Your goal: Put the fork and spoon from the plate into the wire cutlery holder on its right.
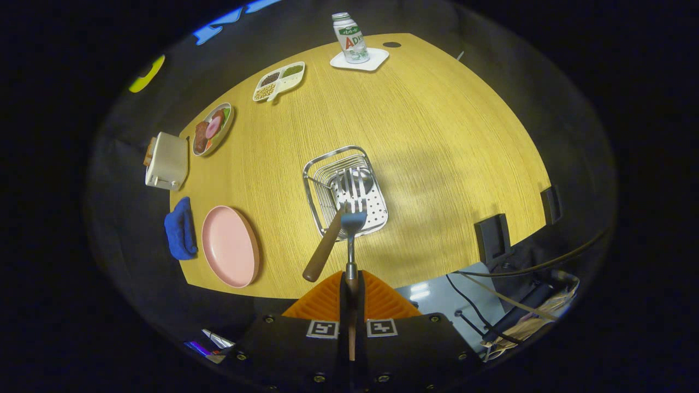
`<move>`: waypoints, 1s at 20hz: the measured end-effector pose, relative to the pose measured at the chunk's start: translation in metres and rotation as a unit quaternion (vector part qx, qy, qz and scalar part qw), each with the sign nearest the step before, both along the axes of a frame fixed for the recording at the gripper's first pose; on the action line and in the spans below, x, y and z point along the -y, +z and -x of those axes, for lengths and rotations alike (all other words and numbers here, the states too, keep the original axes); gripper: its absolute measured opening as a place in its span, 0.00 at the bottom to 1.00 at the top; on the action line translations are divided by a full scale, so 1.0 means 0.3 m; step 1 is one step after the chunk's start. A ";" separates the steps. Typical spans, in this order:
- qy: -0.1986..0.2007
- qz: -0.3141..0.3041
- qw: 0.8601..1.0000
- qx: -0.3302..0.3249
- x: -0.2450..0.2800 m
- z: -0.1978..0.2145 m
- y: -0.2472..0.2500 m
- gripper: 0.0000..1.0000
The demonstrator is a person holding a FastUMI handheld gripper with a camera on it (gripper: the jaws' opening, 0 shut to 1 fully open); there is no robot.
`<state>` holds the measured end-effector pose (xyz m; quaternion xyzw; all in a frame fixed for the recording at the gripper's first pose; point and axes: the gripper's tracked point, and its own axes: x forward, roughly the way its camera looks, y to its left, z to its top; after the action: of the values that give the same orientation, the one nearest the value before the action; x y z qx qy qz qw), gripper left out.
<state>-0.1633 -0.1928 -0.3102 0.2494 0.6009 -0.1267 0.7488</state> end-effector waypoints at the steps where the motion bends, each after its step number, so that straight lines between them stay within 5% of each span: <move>1: 0.003 -0.002 1.000 -0.008 -0.002 0.002 -0.004 0.05; 20: 0.029 -0.014 0.998 -0.059 0.030 -0.057 -0.025 0.08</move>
<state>-0.1462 -0.2018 -0.3177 0.2343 0.6529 -0.1111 0.7117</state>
